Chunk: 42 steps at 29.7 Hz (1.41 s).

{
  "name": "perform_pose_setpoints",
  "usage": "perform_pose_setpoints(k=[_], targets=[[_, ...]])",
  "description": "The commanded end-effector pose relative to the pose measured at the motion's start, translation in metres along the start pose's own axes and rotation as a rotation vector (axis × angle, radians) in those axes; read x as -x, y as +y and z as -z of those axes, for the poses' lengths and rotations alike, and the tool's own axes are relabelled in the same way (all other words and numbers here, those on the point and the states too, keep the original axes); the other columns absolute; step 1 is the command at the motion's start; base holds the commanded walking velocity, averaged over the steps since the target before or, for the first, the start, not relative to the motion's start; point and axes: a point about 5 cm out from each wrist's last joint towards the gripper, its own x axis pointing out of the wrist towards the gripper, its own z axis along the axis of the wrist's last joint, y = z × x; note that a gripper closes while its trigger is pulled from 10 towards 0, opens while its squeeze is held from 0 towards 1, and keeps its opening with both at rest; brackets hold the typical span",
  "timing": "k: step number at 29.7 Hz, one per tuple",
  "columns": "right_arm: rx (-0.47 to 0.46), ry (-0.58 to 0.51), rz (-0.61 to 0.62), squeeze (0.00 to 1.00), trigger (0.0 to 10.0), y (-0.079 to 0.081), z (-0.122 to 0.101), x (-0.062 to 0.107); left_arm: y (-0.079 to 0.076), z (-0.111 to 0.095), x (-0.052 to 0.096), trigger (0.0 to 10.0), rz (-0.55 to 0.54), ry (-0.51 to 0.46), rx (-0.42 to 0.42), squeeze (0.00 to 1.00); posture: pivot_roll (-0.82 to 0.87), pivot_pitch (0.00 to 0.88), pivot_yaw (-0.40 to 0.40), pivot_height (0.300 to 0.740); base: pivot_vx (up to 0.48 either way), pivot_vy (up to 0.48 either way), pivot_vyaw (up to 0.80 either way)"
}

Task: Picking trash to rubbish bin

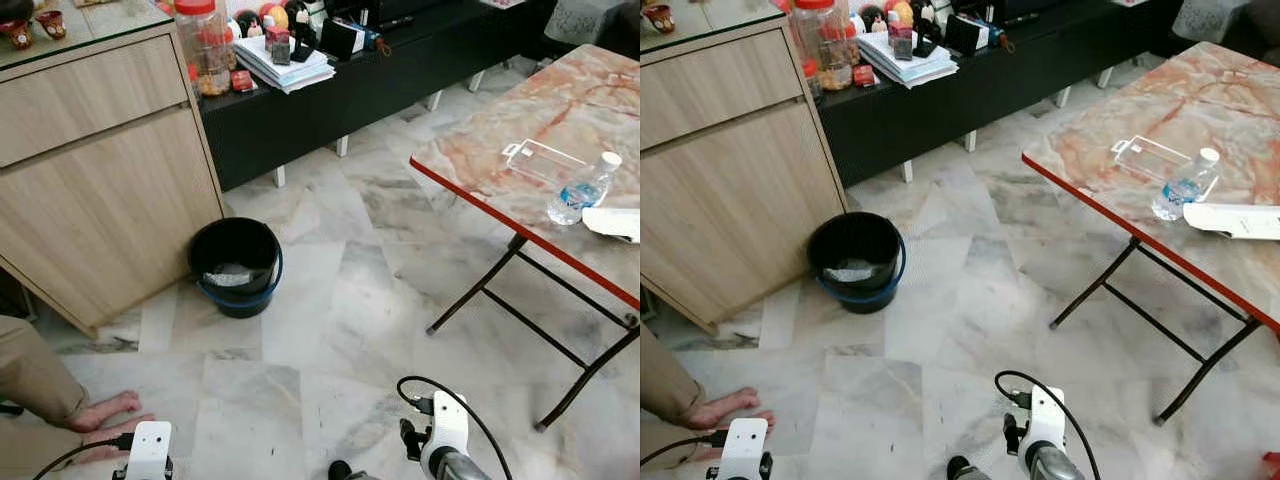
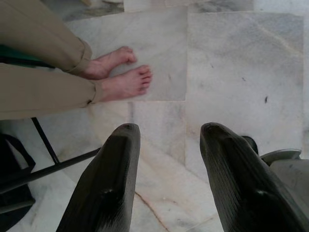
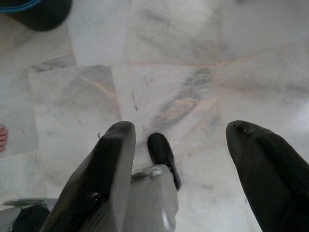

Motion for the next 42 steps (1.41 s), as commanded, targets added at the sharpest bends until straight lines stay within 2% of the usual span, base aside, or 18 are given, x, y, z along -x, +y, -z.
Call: perform_pose_setpoints(k=[1,8,12,42], targets=[[-0.006,0.022,0.008,0.00,10.0,-0.0025,0.0058,0.0012,-0.0003,0.0077,0.0021,10.0,-0.006,0.032,0.007,0.00,0.15,0.180,-0.018,0.740,0.000,0.000,-0.75],[-0.006,0.027,0.011,0.00,10.0,-0.0040,0.0071,0.0016,-0.0008,0.0083,0.0024,10.0,-0.003,0.032,-0.002,0.00,0.15,0.182,-0.020,0.740,0.000,0.000,-0.75],[-0.006,0.027,0.010,0.00,10.0,-0.0035,0.0071,0.0016,-0.0004,0.0089,0.0025,10.0,-0.005,0.036,0.002,0.00,0.15,0.181,-0.018,0.740,0.000,-0.408,-0.75],[-0.014,0.019,0.001,0.00,10.0,-0.0001,0.0062,0.0011,-0.0007,0.0059,0.0017,10.0,-0.001,0.024,0.011,0.00,0.16,0.184,-0.008,0.740,0.000,0.000,-0.73]])
